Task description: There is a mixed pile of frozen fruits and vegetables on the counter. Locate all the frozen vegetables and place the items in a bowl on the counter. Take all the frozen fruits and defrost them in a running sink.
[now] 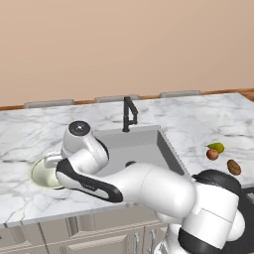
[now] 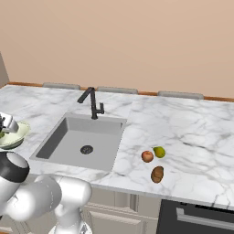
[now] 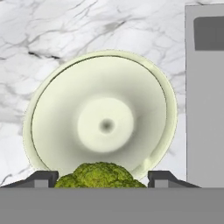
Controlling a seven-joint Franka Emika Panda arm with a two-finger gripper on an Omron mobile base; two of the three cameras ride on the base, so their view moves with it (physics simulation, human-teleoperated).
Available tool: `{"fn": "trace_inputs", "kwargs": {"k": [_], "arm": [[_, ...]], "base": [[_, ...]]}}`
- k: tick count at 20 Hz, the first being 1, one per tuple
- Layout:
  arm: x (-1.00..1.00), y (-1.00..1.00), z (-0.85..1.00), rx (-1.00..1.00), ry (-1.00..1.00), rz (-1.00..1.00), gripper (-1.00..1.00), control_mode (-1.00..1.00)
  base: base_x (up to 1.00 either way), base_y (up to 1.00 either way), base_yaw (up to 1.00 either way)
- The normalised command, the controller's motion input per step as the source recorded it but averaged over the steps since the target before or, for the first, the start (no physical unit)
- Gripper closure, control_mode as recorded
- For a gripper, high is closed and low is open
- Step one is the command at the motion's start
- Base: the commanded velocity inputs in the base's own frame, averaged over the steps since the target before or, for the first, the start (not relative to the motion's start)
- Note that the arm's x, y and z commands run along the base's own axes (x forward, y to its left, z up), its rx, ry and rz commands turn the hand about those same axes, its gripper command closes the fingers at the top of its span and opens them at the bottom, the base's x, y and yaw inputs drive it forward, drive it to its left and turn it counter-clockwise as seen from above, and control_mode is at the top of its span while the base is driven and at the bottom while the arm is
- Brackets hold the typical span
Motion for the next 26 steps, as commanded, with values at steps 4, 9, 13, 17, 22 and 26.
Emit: {"fn": "trace_inputs", "kwargs": {"k": [4,9,13,17,22,26], "arm": [[0.04,0.0,-0.16,0.0,0.01,0.0,1.0,-1.0],[0.09,0.02,-0.22,0.0,0.01,0.0,1.0,-1.0],[0.14,0.07,-0.13,0.0,0.0,0.0,1.0,-1.0],[0.11,0.09,-0.05,0.0,0.0,0.0,1.0,-1.0],[0.01,0.03,0.0,0.0,0.01,0.0,-1.0,-1.0],[0.0,0.09,0.0,0.0,0.0,0.0,-1.0,-1.0]], "base": [[0.0,0.0,0.0],[0.0,0.0,0.0],[0.0,0.0,0.0],[0.0,0.0,0.0],[0.0,0.0,0.0],[0.0,0.0,0.0]]}}
